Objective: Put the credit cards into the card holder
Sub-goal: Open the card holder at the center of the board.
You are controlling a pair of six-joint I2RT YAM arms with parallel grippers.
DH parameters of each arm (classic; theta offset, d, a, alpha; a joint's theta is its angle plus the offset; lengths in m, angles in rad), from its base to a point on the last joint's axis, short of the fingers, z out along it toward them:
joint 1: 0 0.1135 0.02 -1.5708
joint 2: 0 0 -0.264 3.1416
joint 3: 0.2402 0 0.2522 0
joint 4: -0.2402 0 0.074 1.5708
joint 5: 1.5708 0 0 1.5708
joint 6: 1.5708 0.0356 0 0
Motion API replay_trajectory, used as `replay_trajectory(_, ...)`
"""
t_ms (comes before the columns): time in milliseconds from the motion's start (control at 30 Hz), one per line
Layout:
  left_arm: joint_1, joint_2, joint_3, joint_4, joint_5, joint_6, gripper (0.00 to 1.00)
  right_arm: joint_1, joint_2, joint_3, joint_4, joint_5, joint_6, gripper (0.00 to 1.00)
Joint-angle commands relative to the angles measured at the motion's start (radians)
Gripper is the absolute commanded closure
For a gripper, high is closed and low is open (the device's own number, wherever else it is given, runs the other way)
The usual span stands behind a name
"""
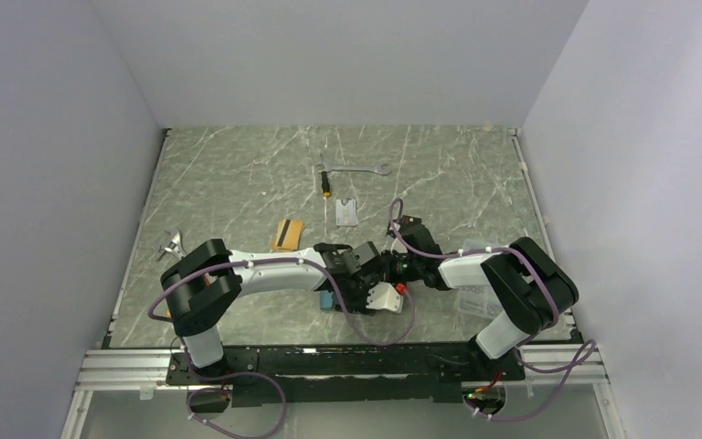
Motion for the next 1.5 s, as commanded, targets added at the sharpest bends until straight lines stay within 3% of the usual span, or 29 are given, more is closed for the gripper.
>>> replay_trajectory(0,0.027,-0.048,0.039,-0.078,-0.003,-0.031,0.5,0.003,0.067,-0.043,-0.169,0.247,-0.062,1.0)
replay_trajectory(200,0.038,-0.109,0.051,-0.124,-0.039,-0.033,0.51,0.003,0.072,-0.036,-0.185,0.266,-0.069,1.0)
replay_trajectory(900,0.205,-0.262,-0.133,-0.147,-0.116,-0.107,0.55,0.005,0.043,-0.072,-0.184,0.291,-0.038,1.0)
replay_trajectory(1000,0.292,-0.234,-0.117,-0.164,-0.078,-0.15,0.52,0.008,0.03,-0.081,-0.184,0.294,-0.029,1.0)
replay_trajectory(1133,0.433,-0.191,-0.074,-0.187,0.101,-0.189,0.45,0.01,0.019,-0.085,-0.185,0.3,-0.021,1.0)
replay_trajectory(1467,0.424,-0.117,-0.114,-0.086,0.116,-0.114,0.44,0.013,-0.047,-0.107,-0.206,0.322,0.001,1.0)
